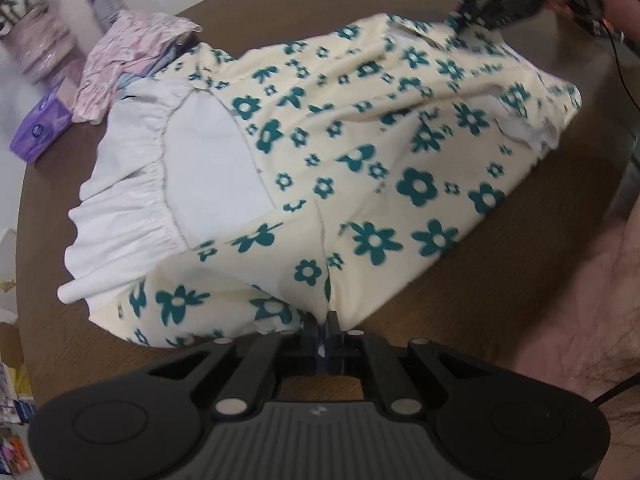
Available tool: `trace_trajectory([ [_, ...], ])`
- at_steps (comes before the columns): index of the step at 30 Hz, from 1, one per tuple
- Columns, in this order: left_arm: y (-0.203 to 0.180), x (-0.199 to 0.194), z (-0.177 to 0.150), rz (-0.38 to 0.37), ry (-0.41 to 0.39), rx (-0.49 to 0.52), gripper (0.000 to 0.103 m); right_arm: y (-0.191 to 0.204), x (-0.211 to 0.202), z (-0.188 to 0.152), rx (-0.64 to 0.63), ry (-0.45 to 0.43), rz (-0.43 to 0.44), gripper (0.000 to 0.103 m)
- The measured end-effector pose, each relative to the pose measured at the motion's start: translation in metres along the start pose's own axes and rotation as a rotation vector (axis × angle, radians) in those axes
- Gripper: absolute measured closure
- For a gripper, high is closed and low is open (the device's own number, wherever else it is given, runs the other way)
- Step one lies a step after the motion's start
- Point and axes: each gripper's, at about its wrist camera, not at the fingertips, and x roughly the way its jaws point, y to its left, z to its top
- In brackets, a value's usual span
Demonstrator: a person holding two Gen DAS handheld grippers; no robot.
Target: Fold clothes
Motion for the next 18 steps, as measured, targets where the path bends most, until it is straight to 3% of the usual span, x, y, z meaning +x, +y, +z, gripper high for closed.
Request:
trace_trajectory([
  [3,0.016,-0.02,0.002,-0.001,-0.081,-0.04,0.085,0.0,-0.01,-0.006,0.033,-0.005,-0.002,0.094],
  [5,0.028,-0.037,0.002,0.018,-0.158,-0.076,0.058,0.001,-0.033,-0.014,0.126,-0.068,0.027,0.089],
  [7,0.042,-0.05,0.0,0.026,-0.231,-0.123,0.053,0.004,-0.051,-0.024,0.205,-0.121,0.061,0.081],
  [10,0.06,-0.04,0.009,-0.015,-0.233,-0.167,0.052,0.016,-0.065,-0.043,0.295,-0.165,0.104,0.075],
  [15,0.076,0.006,0.018,-0.042,-0.12,-0.152,0.052,0.045,-0.063,-0.069,0.398,-0.164,0.123,0.069],
  [16,0.079,0.013,0.017,-0.057,-0.107,-0.158,0.055,0.051,-0.062,-0.074,0.416,-0.163,0.125,0.069],
  [18,0.085,0.019,0.011,-0.081,-0.096,-0.17,0.084,0.059,-0.06,-0.084,0.449,-0.161,0.13,0.069],
])
